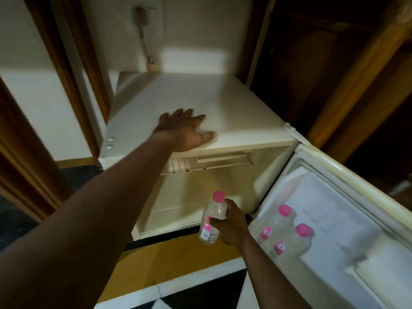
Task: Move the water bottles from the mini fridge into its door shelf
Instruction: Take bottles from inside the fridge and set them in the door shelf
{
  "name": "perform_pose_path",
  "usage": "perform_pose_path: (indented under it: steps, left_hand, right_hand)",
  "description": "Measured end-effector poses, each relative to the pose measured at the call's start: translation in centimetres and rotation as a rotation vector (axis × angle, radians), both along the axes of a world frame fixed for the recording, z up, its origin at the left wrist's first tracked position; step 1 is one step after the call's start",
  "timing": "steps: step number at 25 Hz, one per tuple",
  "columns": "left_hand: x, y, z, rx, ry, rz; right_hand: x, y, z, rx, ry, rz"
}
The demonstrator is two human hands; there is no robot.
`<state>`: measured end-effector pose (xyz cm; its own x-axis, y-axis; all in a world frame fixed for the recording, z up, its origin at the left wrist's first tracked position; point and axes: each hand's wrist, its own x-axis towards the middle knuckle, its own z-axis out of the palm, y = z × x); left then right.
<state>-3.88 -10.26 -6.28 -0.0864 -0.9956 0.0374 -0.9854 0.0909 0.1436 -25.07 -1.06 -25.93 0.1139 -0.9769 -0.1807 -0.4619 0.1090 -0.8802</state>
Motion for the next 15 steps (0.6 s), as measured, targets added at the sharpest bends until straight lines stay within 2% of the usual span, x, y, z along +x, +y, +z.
perform_pose_path:
  steps: [8, 15]
  left_hand:
    - [0.5, 0.3, 0.1, -0.015, -0.039, -0.044]
    - [0.9, 0.0, -0.4, -0.039, -0.063, -0.073]
  right_hand:
    - [-6.5, 8.6, 5.7, -0.107, -0.153, -0.476]
    - [-11.2, 13.8, 8.5, -0.230, -0.103, -0.779]
